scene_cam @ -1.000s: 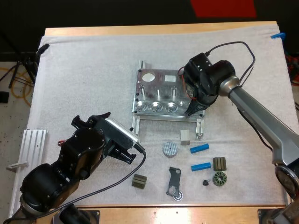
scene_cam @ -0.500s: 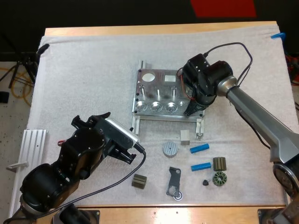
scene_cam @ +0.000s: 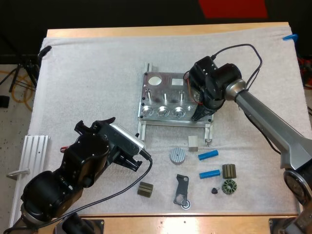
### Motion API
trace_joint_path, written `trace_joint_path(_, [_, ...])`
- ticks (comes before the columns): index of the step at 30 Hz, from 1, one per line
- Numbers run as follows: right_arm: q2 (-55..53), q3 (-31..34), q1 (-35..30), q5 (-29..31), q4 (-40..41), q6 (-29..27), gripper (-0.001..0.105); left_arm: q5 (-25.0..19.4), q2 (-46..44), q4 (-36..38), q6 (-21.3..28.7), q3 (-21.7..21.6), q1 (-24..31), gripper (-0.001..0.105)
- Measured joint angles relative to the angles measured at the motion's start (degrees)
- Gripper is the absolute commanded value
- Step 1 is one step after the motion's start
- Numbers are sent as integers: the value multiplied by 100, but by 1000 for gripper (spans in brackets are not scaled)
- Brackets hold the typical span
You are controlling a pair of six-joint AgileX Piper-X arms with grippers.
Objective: Load cells from right to left
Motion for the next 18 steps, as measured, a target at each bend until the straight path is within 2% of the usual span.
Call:
trace_joint_path(2, [44, 0, 0, 34, -97, 0, 44, 0, 0, 0, 0, 0, 0, 65])
trace_joint_path(4, [105, 0, 0, 55, -178, 0, 49, 0, 0, 0, 0, 0, 0, 65])
trace_joint_path(18, [67, 30, 16, 344, -387, 10, 47, 0, 0, 0, 0, 0, 0, 65])
